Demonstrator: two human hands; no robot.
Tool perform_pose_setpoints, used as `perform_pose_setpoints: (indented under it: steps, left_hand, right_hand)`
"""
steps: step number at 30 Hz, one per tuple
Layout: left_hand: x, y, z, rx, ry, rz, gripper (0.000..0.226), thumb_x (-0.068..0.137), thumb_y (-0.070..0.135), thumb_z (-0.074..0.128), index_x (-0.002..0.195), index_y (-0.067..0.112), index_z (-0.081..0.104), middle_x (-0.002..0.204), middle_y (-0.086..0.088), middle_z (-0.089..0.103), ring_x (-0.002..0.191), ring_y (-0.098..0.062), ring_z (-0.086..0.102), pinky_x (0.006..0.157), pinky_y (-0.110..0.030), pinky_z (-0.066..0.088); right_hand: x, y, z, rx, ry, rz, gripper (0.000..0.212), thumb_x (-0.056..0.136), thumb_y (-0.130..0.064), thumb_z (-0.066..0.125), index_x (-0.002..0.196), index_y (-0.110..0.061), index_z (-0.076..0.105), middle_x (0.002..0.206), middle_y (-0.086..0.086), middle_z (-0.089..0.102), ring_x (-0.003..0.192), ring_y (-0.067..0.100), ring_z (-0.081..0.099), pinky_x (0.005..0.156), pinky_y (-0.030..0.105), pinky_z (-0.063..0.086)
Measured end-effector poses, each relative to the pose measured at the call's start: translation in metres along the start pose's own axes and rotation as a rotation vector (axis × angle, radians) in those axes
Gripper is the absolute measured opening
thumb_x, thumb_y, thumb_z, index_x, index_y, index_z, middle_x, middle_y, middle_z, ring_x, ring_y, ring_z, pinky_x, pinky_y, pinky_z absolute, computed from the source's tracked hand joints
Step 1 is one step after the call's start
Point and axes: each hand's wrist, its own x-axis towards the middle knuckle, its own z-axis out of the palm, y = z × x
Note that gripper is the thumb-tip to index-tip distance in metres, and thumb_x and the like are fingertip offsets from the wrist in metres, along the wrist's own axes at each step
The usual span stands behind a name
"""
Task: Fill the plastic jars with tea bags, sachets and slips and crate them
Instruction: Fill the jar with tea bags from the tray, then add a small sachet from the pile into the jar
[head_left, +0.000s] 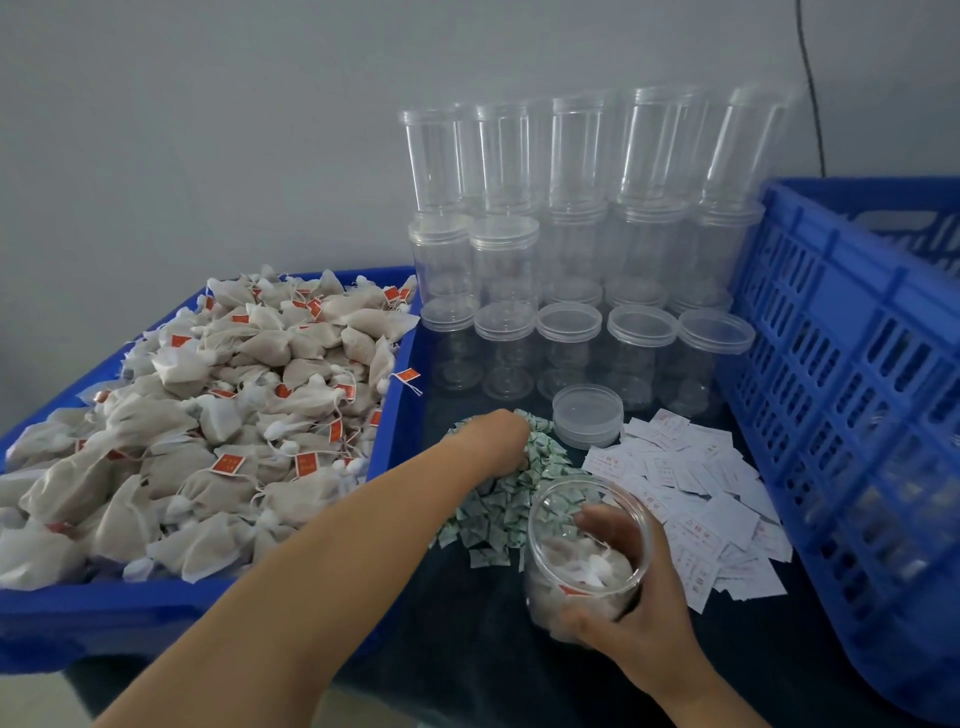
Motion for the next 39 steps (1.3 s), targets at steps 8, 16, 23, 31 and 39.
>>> perform_pose_setpoints:
  steps: [8,16,23,31,39]
  left_hand:
    - [0.002,-0.001,0.002,0.018,0.044,0.014,0.022,0.090,0.019,0.060,0.105,0.003,0.063,0.114,-0.014,0.059,0.102,-0.030,0.058,0.082,-0.036,0.049]
    - [-0.017,-0.003,-0.034,-0.127,0.171,0.081,0.015,0.084,0.017,0.069,0.098,0.013,0.067,0.097,-0.001,0.065,0.087,-0.018,0.059,0.080,-0.031,0.052]
    - [-0.087,0.022,-0.074,-0.266,0.219,0.329,0.015,0.084,0.021,0.070,0.099,0.018,0.067,0.090,0.008,0.068,0.081,-0.001,0.063,0.075,-0.012,0.049]
    - [-0.124,0.047,-0.070,-0.171,0.050,0.418,0.022,0.087,0.025,0.067,0.108,0.021,0.067,0.086,0.015,0.062,0.074,0.004,0.055,0.075,-0.014,0.047]
    - [-0.123,0.073,-0.047,0.263,0.123,0.455,0.025,0.093,0.020,0.048,0.113,0.021,0.063,0.096,-0.002,0.064,0.087,-0.022,0.059,0.072,-0.035,0.050]
  right_hand:
    - [0.000,0.003,0.001,-0.054,-0.026,-0.016,0.094,0.052,-0.035,0.091,0.137,-0.032,0.049,0.130,-0.014,0.059,0.127,0.016,0.057,0.101,0.032,0.051]
    - [0.001,0.000,0.002,-0.078,-0.028,-0.041,0.089,0.052,-0.041,0.090,0.129,-0.056,0.047,0.126,-0.022,0.058,0.124,0.008,0.057,0.099,0.021,0.049]
    - [0.002,-0.002,0.002,-0.071,-0.039,-0.053,0.088,0.053,-0.040,0.088,0.130,-0.054,0.046,0.127,-0.024,0.057,0.125,0.006,0.055,0.095,0.015,0.047]
    - [0.003,-0.004,0.002,-0.031,-0.039,-0.049,0.091,0.058,-0.037,0.090,0.136,-0.050,0.044,0.128,-0.015,0.059,0.125,0.018,0.058,0.095,0.030,0.054]
    - [0.003,-0.007,0.003,0.000,-0.019,-0.070,0.087,0.064,-0.027,0.088,0.137,-0.045,0.045,0.129,-0.008,0.061,0.121,0.020,0.060,0.093,0.029,0.054]
